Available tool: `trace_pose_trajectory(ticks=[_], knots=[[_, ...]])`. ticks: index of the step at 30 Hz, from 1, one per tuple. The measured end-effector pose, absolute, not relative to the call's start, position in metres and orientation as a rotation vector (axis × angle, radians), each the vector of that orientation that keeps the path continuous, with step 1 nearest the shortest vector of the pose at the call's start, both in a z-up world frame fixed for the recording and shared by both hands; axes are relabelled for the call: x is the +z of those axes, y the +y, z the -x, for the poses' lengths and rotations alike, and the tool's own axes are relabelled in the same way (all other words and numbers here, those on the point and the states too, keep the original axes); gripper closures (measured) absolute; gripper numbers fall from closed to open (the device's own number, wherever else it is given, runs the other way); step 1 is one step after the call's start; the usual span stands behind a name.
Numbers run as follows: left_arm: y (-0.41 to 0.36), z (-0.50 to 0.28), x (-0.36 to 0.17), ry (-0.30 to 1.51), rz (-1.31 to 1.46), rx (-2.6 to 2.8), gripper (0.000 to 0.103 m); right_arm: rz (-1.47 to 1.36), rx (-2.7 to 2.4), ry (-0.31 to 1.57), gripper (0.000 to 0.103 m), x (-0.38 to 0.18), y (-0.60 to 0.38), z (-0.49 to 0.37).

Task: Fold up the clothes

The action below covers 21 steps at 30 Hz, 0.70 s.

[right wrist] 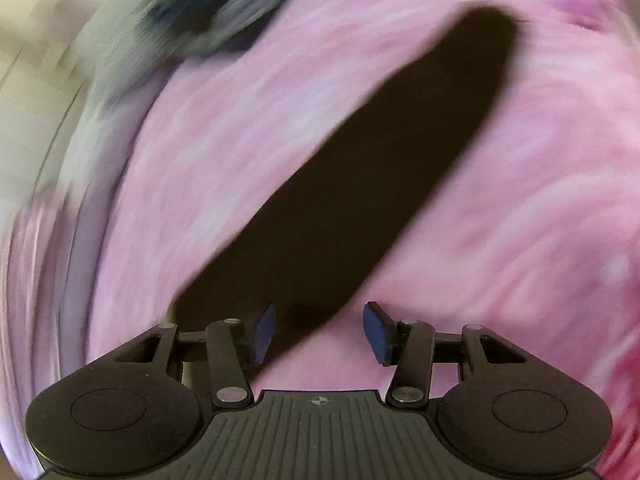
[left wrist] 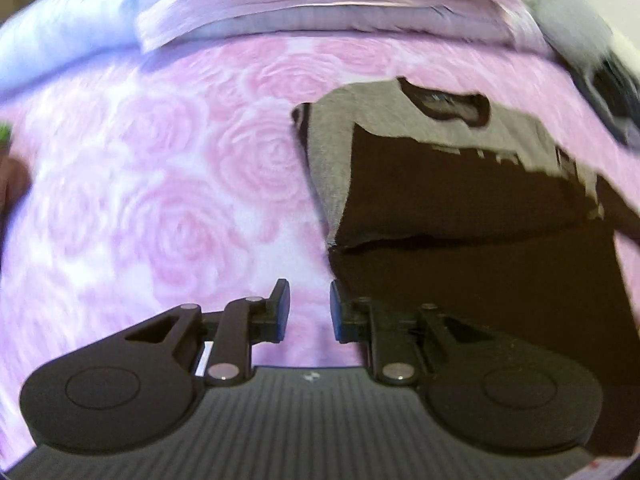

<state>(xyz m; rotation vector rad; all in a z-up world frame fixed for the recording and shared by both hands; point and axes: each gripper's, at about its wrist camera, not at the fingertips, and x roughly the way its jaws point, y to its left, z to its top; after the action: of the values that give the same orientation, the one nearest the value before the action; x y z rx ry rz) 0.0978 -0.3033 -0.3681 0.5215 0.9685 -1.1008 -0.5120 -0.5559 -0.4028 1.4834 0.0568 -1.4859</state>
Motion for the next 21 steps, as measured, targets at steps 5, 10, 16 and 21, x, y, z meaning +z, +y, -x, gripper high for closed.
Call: trace_pose_trajectory(ticks=[5,10,16,21], knots=[[-0.300,-0.093,-0.367,1.035,-0.443,-1.050,0.085,-1.617,-1.513,-0.291,0.063,-0.426,-0.567,0.564],[-0.292,-0.099,-0.359,1.067,-0.353,-1.012,0.085,-1.327,-1.597,-0.037,0.099,-0.372,-0.603,0.524],[-0.268,-0.110,-0.355,1.115,-0.251,-0.943,0.085,-0.692,-1.294,0.237,0.099,-0.251,-0.610,0.356],[-0.254,-0.107,-0.360,1.147,-0.209,-0.920,0.085,-0.214,-0.804,0.437,0.091,-0.226,-0.514,0.194]])
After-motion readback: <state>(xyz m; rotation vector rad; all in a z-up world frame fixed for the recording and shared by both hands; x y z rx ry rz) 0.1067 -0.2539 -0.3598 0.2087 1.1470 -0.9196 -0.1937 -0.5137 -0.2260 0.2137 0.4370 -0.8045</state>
